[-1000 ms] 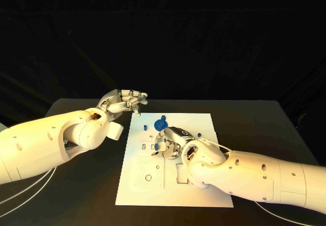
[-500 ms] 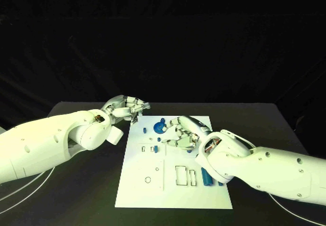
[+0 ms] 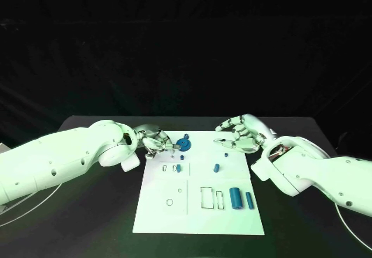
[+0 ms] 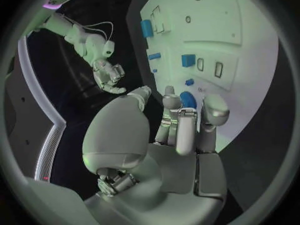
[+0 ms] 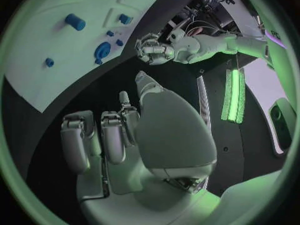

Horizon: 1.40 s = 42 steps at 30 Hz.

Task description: Assemble the parts on the task board

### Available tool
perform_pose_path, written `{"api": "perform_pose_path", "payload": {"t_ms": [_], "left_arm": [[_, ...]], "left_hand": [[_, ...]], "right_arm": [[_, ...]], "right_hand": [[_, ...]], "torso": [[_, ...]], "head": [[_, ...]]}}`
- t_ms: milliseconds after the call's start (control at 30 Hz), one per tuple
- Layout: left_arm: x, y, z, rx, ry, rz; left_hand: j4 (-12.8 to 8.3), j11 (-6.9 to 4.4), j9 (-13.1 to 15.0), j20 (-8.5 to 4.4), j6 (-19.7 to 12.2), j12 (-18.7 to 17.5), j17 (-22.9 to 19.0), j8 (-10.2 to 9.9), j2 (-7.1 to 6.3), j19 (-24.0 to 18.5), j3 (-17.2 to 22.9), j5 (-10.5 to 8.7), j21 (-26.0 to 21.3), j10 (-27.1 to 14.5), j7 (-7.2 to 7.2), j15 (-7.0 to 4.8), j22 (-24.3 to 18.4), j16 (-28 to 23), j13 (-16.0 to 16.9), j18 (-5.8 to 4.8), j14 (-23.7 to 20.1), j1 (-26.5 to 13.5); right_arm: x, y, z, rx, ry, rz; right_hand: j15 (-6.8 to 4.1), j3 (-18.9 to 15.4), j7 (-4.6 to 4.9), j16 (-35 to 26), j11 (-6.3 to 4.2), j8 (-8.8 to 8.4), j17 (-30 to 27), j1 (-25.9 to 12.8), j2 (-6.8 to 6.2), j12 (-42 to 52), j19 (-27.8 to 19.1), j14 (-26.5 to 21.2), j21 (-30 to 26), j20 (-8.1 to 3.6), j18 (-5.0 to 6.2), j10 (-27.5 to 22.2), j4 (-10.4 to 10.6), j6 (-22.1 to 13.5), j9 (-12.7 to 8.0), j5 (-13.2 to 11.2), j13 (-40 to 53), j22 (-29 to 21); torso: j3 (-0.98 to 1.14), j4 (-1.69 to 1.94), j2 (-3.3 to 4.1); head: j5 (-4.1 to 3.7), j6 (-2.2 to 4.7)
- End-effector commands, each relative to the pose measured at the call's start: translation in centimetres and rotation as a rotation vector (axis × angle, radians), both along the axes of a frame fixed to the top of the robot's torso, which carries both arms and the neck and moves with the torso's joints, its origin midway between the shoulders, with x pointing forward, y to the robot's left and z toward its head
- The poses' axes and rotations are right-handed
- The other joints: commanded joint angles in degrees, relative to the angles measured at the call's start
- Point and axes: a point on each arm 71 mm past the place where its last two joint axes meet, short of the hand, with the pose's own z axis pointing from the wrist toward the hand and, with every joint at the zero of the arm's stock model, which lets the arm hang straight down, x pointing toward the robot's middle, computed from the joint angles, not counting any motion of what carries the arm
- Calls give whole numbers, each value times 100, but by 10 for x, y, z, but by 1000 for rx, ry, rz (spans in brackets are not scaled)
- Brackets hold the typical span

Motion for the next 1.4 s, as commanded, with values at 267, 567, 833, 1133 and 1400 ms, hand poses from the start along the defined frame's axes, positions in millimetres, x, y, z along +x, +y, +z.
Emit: {"api": "perform_pose_path", "payload": {"t_ms": [267,567,833,1133,1400], "left_arm": [[1,-10,-13,292,66,-75],[3,-23,-17,340,92,-111],[4,-31,-20,362,107,-143],[4,-38,-20,360,106,-152],[4,-41,-21,361,110,-162]], "left_hand": [[5,33,107,30,-126,-273,210,8,-11,-160,-151,-57,-146,-304,22,-11,-293,-83,-364,5,143,-185],[5,27,171,38,-111,-259,240,43,-5,-134,-238,-99,-132,-293,12,-12,-252,-72,-357,-2,152,-311],[6,24,207,39,-109,-323,237,63,11,-144,-281,-124,-140,-352,7,-15,-267,-73,-456,1,150,-375],[6,21,230,40,-105,-329,244,79,29,-142,-302,-140,-139,-361,3,-16,-262,-71,-465,0,151,-406],[-9,8,279,38,-93,-337,255,119,91,-139,-288,-130,-136,-368,-14,-25,-255,-66,-484,-1,155,-354]], "right_arm": [[9,-22,4,90,32,-80],[15,-29,7,87,29,-105],[17,-30,7,84,29,-114],[19,-29,7,81,35,-117],[19,-29,6,76,41,-117]], "right_hand": [[28,-16,-9,-11,-22,35,1422,-119,-51,14,600,578,25,26,-39,31,-1,48,-12,285,648,1507],[27,-18,-9,-6,-22,35,1437,-122,-52,16,600,582,25,25,-39,32,0,47,-12,293,649,1507],[28,-21,-8,-9,-22,34,1428,-130,-53,2,600,580,25,25,-39,20,1,42,-14,308,637,1507],[28,-22,-8,-10,-22,34,1425,-132,-54,3,600,579,25,25,-39,20,1,41,-14,311,637,1507],[28,-22,-8,-10,-22,34,1425,-132,-54,3,600,579,25,25,-39,20,1,41,-14,311,637,1507]], "torso": [[8,4,-7],[-5,-11,-2],[-11,0,-8],[-13,2,-12],[-3,-6,-9]], "head": [[34,-64],[34,-110],[17,-141],[26,-170],[24,-178]]}}
